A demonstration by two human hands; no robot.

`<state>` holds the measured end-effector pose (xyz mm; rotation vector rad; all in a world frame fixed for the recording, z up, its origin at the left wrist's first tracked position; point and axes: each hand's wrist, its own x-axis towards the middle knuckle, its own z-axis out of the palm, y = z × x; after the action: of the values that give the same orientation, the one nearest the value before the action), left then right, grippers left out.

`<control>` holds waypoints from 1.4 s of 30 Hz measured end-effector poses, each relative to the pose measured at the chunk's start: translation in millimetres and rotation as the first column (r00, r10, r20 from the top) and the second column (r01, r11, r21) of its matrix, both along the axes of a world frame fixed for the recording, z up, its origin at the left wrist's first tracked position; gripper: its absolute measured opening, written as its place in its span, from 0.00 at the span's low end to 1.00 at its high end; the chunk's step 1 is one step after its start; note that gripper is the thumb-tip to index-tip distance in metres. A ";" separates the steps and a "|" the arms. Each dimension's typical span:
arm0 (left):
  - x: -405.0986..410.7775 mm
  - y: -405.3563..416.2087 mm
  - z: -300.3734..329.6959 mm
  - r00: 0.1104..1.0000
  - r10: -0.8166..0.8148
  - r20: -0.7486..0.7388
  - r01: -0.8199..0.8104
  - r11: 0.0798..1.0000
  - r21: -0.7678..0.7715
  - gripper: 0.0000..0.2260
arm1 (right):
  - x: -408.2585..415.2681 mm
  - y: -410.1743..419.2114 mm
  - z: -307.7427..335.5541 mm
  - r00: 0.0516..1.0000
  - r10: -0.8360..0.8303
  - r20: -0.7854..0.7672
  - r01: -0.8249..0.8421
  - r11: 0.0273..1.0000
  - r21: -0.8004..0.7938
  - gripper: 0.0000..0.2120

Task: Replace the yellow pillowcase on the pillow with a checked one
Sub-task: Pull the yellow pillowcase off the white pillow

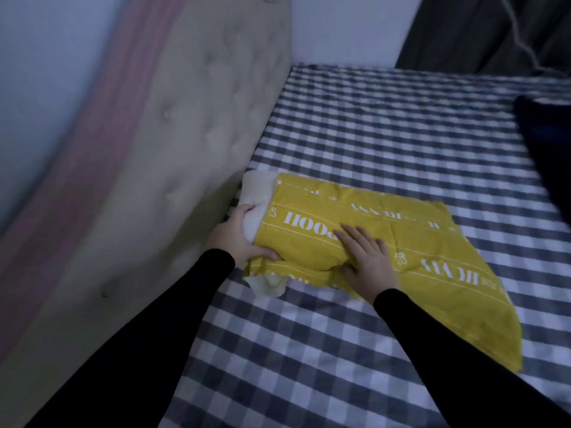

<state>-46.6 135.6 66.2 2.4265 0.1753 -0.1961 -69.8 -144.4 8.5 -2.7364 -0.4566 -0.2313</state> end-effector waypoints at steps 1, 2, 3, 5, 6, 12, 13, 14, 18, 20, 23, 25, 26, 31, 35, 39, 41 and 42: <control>3.0 -7.6 12.8 1.000 -0.009 0.001 0.009 1.000 0.003 0.52 | -5.6 -5.2 6.3 1.000 0.016 0.024 -0.017 1.000 0.017 0.34; 5.1 -15.5 25.5 1.000 -0.026 -0.005 0.026 1.000 0.010 0.52 | -11.7 -8.3 13.2 0.998 0.041 0.041 -0.042 0.999 0.024 0.38; 6.3 -23.4 37.7 0.999 -0.049 -0.021 0.050 0.999 0.017 0.52 | -16.8 -8.6 21.4 0.997 0.061 0.053 -0.062 0.998 0.025 0.42; 7.4 -38.6 60.0 0.993 -0.104 -0.064 0.107 0.993 0.045 0.53 | -22.7 -2.2 39.8 0.996 0.065 0.068 -0.067 0.997 0.029 0.49; 7.0 -45.9 70.7 0.988 -0.131 -0.082 0.136 0.989 0.061 0.55 | -23.8 2.3 48.5 0.996 0.050 0.079 -0.053 0.998 0.036 0.50; 2.2 -76.9 135.6 0.975 -0.211 -0.066 0.218 0.968 0.123 0.51 | -12.7 -11.7 104.8 0.951 0.013 0.308 -0.063 0.986 0.153 0.34; 0.7 -78.0 145.5 0.975 -0.214 -0.056 0.219 0.968 0.120 0.50 | -9.9 -17.2 113.0 0.946 0.022 0.323 -0.080 0.983 0.168 0.33; -1.7 -78.5 157.0 0.974 -0.222 -0.034 0.225 0.967 0.117 0.52 | -9.0 -22.5 123.0 0.941 0.017 0.339 -0.086 0.978 0.190 0.31; -11.3 -70.8 166.1 0.954 -0.293 0.063 0.287 0.954 0.085 0.52 | 2.3 -36.1 141.9 0.975 -0.105 0.198 0.029 0.936 0.351 0.24; -16.2 -69.3 152.9 0.954 -0.274 0.124 0.267 0.961 0.070 0.45 | 6.2 -39.6 147.1 0.991 -0.129 0.042 0.104 0.922 0.373 0.22; -15.0 -69.0 132.1 0.969 -0.151 0.197 0.160 0.987 -0.031 0.32 | 2.4 -36.8 150.3 0.998 -0.055 -0.041 0.066 0.936 0.346 0.23; -12.4 -68.0 125.9 0.974 -0.100 0.201 0.113 0.992 -0.050 0.25 | -6.7 -37.9 147.8 0.992 0.088 -0.091 -0.055 0.947 0.316 0.30; -11.8 -67.2 124.3 0.978 -0.088 0.191 0.098 0.994 -0.043 0.23 | -11.0 -38.7 145.0 0.980 0.165 -0.112 -0.123 0.943 0.310 0.34; -14.5 -68.1 122.7 0.980 -0.086 0.180 0.102 0.992 -0.079 0.23 | -6.1 -22.2 132.8 0.977 0.083 -0.196 0.009 0.903 0.429 0.35; -13.3 -67.2 125.7 0.977 -0.095 0.189 0.110 0.991 -0.072 0.26 | 1.4 -11.6 122.2 0.982 0.039 -0.184 0.037 0.919 0.393 0.38; -8.9 -68.5 124.0 0.979 -0.061 0.195 0.067 0.997 -0.027 0.26 | 7.0 -9.5 111.6 0.990 -0.001 -0.143 0.078 0.842 0.534 0.25; -10.5 -71.4 120.6 0.974 -0.056 0.222 0.072 0.995 -0.065 0.22 | 8.2 -5.0 108.0 0.991 -0.025 -0.130 0.100 0.784 0.612 0.13; -13.9 -74.1 119.4 0.976 -0.035 0.214 0.063 0.991 -0.122 0.18 | 8.2 -3.3 106.3 0.991 -0.035 -0.130 0.111 0.763 0.637 0.08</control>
<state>-60.6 61.5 185.6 2.3055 0.0064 0.0290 -61.6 -147.7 114.8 -2.0678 -0.1830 -0.2062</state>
